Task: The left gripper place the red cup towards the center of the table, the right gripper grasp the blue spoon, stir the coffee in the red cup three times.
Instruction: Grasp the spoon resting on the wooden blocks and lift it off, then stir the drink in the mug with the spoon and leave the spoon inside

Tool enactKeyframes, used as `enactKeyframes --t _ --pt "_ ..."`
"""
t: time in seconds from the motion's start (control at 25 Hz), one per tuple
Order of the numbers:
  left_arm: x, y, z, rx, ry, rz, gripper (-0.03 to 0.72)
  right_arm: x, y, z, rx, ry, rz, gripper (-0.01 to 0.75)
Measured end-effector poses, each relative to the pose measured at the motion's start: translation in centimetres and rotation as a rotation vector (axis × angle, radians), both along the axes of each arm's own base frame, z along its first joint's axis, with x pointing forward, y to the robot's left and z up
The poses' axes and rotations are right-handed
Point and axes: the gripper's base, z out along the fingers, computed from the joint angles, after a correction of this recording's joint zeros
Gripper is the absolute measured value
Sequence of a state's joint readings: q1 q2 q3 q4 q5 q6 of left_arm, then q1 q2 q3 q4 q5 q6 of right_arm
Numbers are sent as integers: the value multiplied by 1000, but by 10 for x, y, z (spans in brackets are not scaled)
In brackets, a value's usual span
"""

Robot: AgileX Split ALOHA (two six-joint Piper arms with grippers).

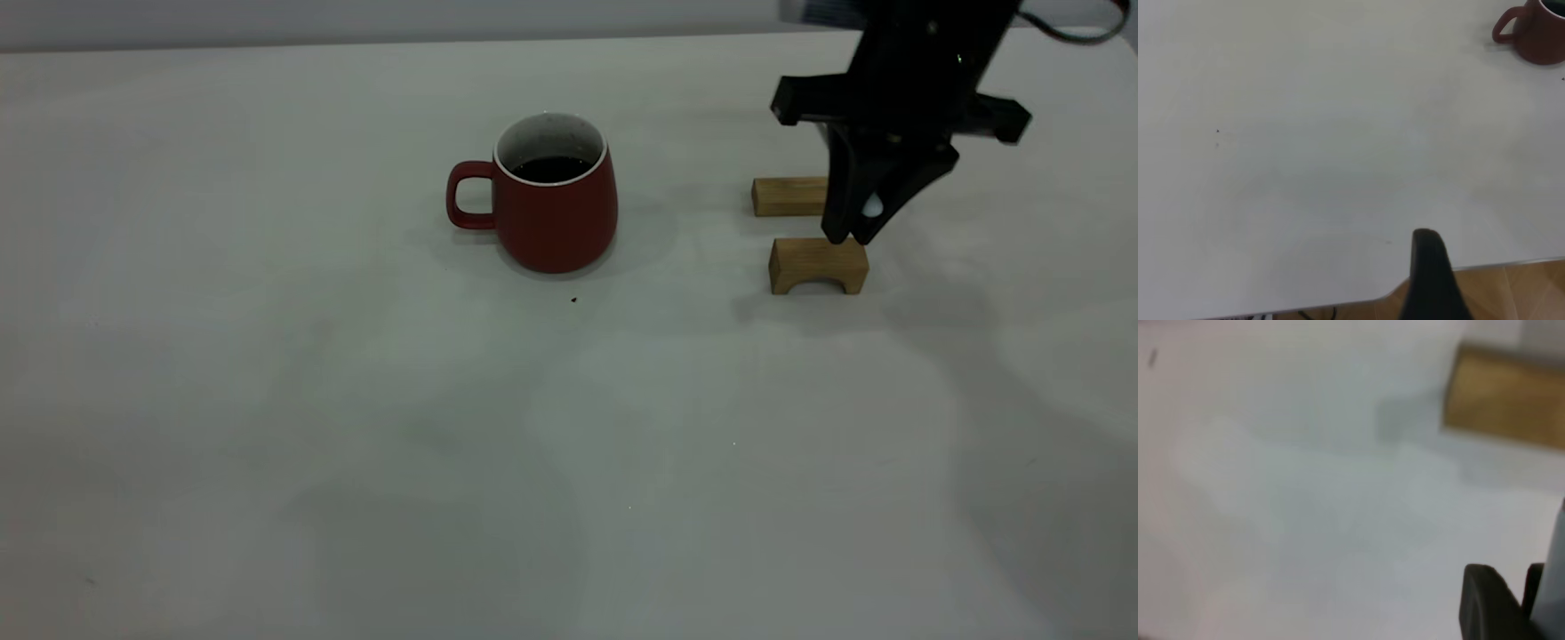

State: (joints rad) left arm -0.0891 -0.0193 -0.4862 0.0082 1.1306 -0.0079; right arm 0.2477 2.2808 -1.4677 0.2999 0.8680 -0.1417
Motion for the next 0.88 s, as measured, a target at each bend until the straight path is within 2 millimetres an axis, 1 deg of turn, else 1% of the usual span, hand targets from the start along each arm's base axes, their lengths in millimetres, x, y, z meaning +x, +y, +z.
enactKeyframes --t 0.12,0.28,0.36,0.48,0.6,0.8,0.88 --pt "0 0 0 0 0 0 558 3 16 15 -53 0 120 126" --pt "0 0 0 0 0 0 558 17 30 35 -134 -111 248 126" --pt "0 0 0 0 0 0 558 23 34 41 -193 -180 364 126" --pt "0 0 0 0 0 0 558 31 43 47 -256 -305 588 126" --pt "0 0 0 0 0 0 558 36 58 50 -295 -451 832 126" --pt "0 0 0 0 0 0 558 38 97 57 -348 -704 1261 126" --pt "0 0 0 0 0 0 558 37 110 56 -379 -779 1429 126"
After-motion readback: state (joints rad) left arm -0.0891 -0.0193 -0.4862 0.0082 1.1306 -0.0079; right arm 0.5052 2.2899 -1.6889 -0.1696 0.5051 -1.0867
